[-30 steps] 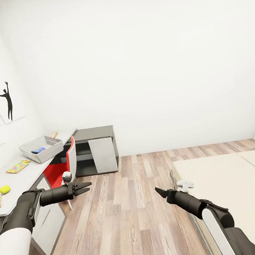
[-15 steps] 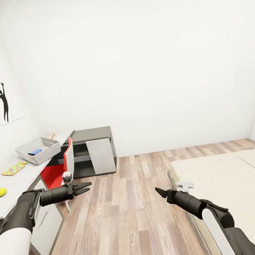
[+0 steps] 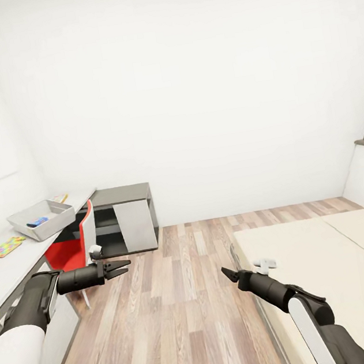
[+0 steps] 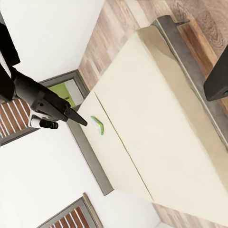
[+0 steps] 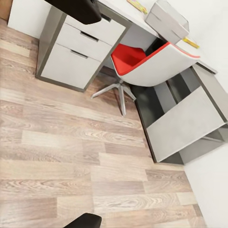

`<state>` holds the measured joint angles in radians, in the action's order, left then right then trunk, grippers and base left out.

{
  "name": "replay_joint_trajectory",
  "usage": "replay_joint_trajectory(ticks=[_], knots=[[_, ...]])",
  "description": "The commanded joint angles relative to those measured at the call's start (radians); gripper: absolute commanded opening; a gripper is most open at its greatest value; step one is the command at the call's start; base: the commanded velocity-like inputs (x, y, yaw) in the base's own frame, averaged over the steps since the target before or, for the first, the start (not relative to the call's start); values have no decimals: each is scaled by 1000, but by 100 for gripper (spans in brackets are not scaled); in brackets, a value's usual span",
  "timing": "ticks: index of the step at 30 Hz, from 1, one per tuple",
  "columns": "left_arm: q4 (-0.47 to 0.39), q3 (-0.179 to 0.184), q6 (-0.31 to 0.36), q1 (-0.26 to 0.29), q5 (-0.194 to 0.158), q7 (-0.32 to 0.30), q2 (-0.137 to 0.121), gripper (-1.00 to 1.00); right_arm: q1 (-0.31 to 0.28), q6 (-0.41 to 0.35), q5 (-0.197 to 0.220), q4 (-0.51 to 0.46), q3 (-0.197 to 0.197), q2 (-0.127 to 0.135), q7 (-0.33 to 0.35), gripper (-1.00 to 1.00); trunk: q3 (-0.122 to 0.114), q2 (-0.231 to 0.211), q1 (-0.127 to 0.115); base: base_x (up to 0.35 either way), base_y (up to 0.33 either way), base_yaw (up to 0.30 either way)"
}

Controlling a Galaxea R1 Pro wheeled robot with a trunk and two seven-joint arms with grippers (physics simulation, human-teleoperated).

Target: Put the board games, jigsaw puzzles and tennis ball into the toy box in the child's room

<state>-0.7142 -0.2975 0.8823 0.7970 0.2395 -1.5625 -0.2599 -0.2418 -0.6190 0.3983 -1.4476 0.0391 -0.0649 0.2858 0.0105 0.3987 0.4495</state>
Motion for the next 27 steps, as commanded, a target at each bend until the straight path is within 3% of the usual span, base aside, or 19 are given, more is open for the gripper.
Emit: replay_joint_trajectory(ticks=[1,12,27], knots=[[-1,-3,10,1,11,-8,1,100,-1,-7,2,0,3,-1,4,100,1,1,0,0,-25,-3],[-1,-3,10,1,11,-8,1,100,-1,-7,0,0,2,-1,4,100,1,1,0,0,-26,-1],[-1,-3,10,0,11,-8,1,100,-1,-5,-6,1,2,-2,3,100,1,1,0,0,-216,0]])
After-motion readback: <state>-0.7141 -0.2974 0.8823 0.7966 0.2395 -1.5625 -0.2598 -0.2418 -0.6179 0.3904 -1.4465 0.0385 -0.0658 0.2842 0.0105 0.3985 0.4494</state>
